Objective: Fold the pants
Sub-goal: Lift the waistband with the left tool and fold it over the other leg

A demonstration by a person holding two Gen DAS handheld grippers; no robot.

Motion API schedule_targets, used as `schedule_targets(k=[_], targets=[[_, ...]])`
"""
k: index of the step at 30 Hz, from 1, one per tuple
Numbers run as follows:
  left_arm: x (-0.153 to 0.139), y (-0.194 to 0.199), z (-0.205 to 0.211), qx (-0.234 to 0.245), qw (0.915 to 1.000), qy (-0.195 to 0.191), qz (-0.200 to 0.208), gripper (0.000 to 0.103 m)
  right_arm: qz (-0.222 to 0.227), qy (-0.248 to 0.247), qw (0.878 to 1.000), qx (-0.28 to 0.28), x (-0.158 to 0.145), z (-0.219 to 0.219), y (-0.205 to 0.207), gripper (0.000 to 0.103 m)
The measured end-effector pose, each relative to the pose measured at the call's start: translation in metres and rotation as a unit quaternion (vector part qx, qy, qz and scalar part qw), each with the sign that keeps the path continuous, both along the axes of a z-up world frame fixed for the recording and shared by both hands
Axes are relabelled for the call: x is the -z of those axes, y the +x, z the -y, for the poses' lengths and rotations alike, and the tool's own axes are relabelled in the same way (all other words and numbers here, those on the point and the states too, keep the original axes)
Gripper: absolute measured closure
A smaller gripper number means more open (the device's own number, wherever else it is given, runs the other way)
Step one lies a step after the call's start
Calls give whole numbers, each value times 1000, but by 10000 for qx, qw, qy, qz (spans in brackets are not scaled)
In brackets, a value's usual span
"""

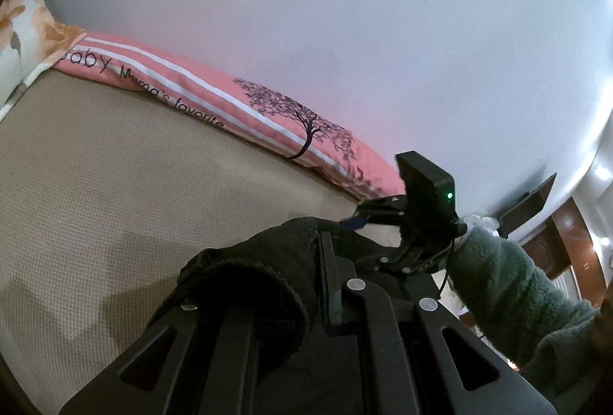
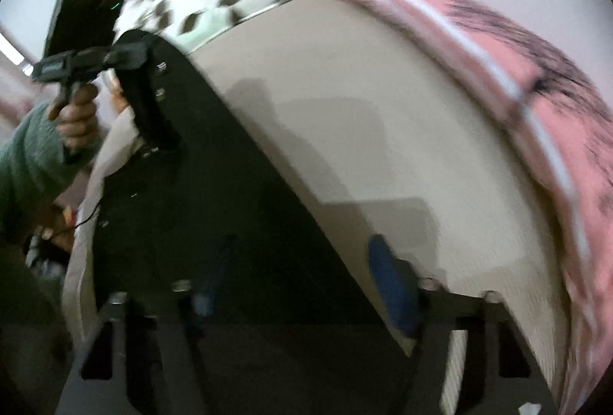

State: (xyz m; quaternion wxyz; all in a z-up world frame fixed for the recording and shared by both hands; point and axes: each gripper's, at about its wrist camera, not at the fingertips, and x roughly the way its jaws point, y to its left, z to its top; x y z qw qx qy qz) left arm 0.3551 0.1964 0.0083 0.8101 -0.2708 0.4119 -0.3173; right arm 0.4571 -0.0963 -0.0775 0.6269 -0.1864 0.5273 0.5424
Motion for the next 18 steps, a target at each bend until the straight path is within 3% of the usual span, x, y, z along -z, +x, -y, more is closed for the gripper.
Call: schedule_targets(k=[1,5,13,18], targets=[[-1,-1,-1,-8,10000,14,0,95,-58,-62,9999,-124,4,-7,0,61],[1,0,-4,-64,10000,43,-44,95,-353,-244,9985,-345,18,-2,2,70],[1,-2,-6,-231,9994,222,-148,94,-755,-908,9930,15,40,71,11,70],[3,0,-6,-373,9985,326,-244,94,-830,-1022,9911,204,46,113,8,71]])
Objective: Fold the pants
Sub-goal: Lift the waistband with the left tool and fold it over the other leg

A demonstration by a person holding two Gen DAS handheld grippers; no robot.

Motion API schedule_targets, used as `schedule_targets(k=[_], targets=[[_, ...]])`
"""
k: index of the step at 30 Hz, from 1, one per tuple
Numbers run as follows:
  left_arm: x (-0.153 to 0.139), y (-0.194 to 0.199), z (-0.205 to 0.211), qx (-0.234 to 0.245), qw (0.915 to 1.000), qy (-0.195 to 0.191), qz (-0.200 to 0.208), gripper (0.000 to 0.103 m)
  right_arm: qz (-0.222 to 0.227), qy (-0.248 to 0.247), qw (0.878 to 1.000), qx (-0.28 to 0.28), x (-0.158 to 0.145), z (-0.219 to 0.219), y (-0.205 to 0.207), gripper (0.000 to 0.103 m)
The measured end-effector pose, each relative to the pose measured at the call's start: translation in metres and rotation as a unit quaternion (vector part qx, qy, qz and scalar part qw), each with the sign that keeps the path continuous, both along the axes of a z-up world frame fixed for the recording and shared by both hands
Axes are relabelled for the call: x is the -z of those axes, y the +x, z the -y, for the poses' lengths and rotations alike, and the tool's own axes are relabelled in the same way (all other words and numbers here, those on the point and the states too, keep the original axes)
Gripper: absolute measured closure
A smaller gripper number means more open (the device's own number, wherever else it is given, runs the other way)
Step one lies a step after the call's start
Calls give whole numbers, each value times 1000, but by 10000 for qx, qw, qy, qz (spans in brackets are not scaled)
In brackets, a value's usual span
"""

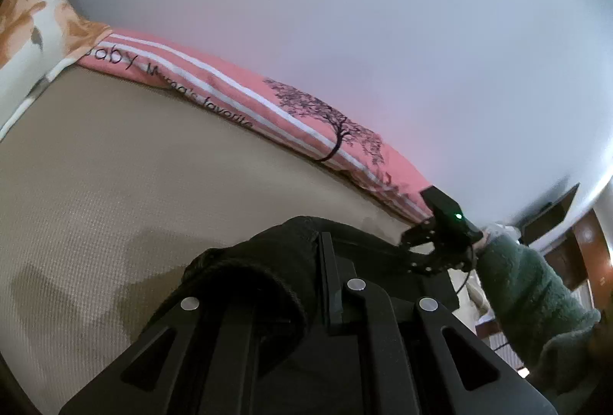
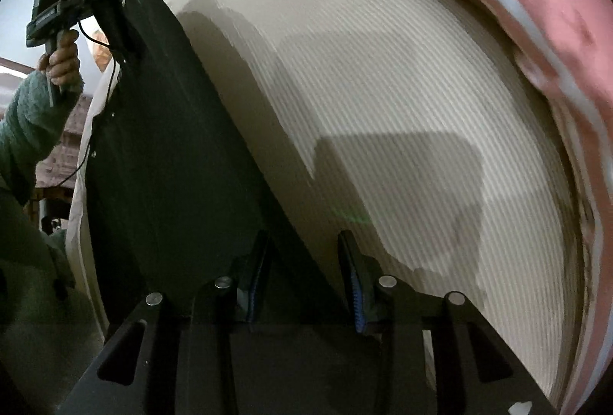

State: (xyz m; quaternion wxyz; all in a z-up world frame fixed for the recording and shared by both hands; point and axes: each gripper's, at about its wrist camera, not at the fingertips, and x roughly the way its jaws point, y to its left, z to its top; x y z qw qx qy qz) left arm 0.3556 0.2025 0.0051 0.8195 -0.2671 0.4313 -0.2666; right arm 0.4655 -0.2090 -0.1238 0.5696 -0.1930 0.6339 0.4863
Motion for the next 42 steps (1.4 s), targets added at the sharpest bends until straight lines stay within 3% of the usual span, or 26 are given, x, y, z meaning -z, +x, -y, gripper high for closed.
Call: schedule_targets(k=[8,15,20,24,28,42], targets=[[-1,1,6,-137,9994,301,-117,94,-32,-163,9999,-46,7,24,-6,86],[-4,5,12,-225,9983,482,-238,94,52,-177,9994,277,10,48,-6,90],[-5,8,19,-219,9966,771,-200,94,812,-467,9947,432,2,33,-29,92],[2,8,25,-244,9926,1190,34,94,1762,-691,9787,797,-9,30,-55,93],[10,8,29,-183,9864,1625,154,94,2341,-861,9596,1304,-20,22,-86,96],[-28,-34,20,85,9860,1590,500,94,3019,-908,9276,2003,-86,26,-161,99]])
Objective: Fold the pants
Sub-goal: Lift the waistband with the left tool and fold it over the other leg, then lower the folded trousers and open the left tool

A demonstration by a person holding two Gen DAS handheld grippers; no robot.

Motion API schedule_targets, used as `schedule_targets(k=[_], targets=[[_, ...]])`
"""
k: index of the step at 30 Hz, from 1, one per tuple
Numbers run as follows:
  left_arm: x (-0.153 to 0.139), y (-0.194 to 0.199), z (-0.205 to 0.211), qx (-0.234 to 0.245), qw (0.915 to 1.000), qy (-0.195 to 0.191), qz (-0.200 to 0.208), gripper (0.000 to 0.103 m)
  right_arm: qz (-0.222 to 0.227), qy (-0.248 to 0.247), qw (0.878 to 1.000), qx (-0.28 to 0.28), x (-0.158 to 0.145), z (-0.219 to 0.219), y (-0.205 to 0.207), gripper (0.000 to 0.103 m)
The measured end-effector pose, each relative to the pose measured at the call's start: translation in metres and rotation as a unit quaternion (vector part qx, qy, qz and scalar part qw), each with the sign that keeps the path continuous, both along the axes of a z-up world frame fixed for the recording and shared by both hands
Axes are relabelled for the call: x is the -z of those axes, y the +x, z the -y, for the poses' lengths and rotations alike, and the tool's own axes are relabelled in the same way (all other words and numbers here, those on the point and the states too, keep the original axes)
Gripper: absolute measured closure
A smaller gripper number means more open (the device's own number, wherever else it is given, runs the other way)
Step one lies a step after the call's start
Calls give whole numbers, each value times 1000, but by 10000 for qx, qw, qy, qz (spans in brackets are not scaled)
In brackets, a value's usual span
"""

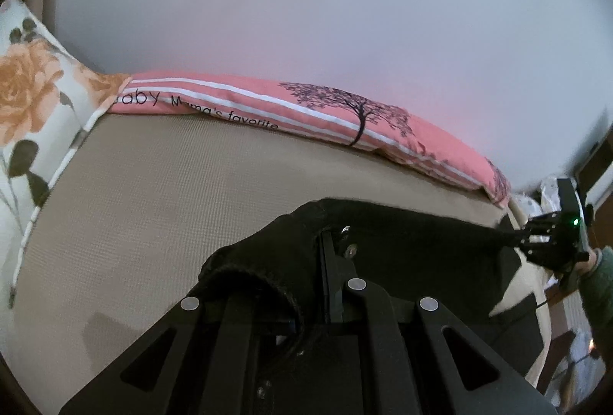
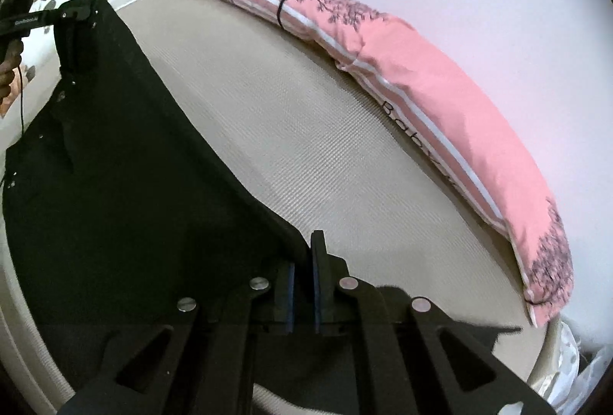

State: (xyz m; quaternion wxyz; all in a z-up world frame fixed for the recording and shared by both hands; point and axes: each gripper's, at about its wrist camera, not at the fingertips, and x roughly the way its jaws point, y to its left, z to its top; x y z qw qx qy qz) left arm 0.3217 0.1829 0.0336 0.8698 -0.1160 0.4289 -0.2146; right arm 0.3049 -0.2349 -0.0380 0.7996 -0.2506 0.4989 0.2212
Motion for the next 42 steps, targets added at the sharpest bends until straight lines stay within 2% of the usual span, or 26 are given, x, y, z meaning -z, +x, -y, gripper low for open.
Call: schedule_targets(k=[5,9,11,13,16,20,24,26,30,33,34,35,37,38,40,42], targets=[[-11,-41,-10,223,9997,-49,39,94,50,209,9997,123,-10,18,-36,99],[-17,-75,-9,493,9985,208,111,94,-14,343,9993,136,-14,27,-75,99],[-16,-91,-13,608,9980,185,6,94,-119,479,9986,184,-13,30,-95,99],[-14,-106,-17,684,9975,183,-87,93,-280,558,9979,187,-9,31,-113,99],[-7,-130,-18,940,9946,405,-195,91,-538,577,9968,136,4,29,-140,99],[21,-156,-21,1261,9874,718,-626,90,-899,535,9945,88,30,24,-170,99],[50,-178,-21,1444,9788,992,-1065,87,-1188,518,9915,71,56,18,-187,99],[62,-189,-22,1507,9739,1232,-1170,80,-1304,402,9906,67,69,14,-193,99],[58,-195,-25,1384,9760,1183,-1192,78,-1264,330,9913,168,77,12,-192,98],[55,-195,-25,1437,9733,1290,-1238,75,-1322,419,9898,327,75,14,-188,94],[54,-194,-24,1425,9725,1396,-1203,68,-1312,418,9898,360,75,14,-189,93],[52,-193,-24,1354,9712,1577,-1163,48,-1282,415,9902,364,75,14,-189,92],[49,-192,-29,1194,9659,2059,-1018,29,-1271,413,9903,379,75,14,-189,87],[47,-193,-32,1149,9669,2082,-923,29,-1287,454,9899,390,74,13,-191,82],[46,-193,-40,966,9711,1941,-1001,29,-1265,480,9899,420,73,13,-192,78],[45,-198,-43,858,9737,1866,-984,29,-1277,529,9896,410,71,13,-193,70]])
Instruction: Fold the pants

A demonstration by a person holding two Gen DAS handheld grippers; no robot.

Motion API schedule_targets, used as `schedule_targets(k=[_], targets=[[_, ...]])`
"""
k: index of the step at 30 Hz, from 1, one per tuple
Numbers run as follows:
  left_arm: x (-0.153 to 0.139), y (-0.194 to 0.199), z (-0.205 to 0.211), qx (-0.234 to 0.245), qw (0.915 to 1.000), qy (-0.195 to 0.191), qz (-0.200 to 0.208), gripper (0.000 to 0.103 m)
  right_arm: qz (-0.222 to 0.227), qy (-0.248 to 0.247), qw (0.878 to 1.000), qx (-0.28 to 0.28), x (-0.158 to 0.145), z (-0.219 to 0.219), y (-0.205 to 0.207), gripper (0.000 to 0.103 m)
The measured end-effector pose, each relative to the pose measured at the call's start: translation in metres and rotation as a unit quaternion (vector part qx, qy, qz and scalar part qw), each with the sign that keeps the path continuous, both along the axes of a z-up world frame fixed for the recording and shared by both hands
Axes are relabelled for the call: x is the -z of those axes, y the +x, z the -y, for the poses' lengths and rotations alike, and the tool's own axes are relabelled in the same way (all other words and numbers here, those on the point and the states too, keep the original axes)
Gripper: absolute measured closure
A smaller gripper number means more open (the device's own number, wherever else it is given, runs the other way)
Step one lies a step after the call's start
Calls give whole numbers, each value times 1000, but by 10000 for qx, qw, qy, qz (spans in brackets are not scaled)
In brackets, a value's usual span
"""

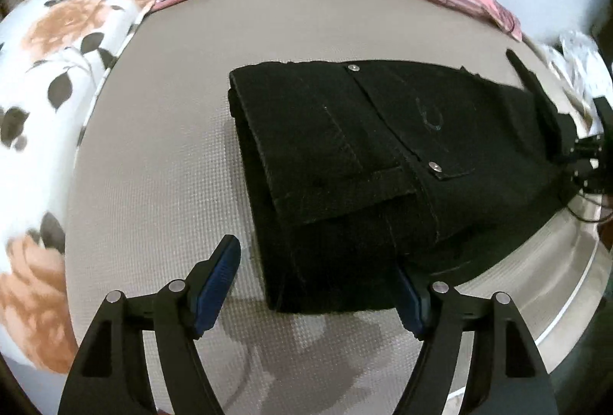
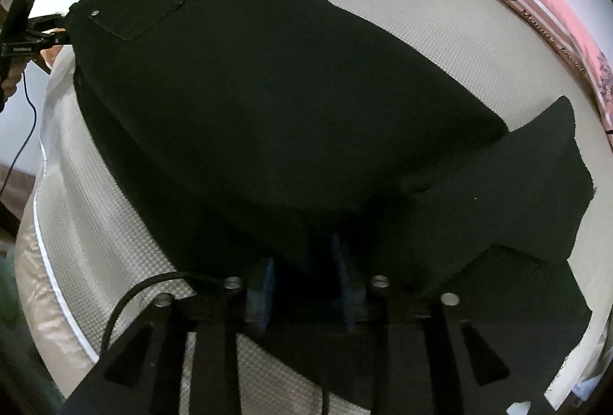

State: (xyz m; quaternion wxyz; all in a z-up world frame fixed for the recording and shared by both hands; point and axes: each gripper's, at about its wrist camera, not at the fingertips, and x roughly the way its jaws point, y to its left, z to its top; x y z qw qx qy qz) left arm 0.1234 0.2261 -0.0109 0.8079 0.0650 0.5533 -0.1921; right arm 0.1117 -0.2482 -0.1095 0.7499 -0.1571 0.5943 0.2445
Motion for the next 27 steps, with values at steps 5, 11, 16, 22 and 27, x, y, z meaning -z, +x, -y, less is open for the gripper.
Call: schedule_targets(k=[5,11,16,22,27], targets=[[6,-14,-9,-68,10000,35,-62,29,39,71,9999,79,-2,-2,-6,61],[5,-22,-29,-720,9970,-258,-78,29,273,427,9983,302,-26,18,-19,56],[-12,-38,-40,-1563,9753,-1558,-97,29,357,873,9905,1004,-41,48,-20,51],[0,-45,-15,-2034,9463,-2460,-513,31,165,1079,9778,1786,-35,70,-19,52],[15,-37,0,-2150,9416,-2468,-789,33,37,1271,9691,2115,-27,71,-8,52]])
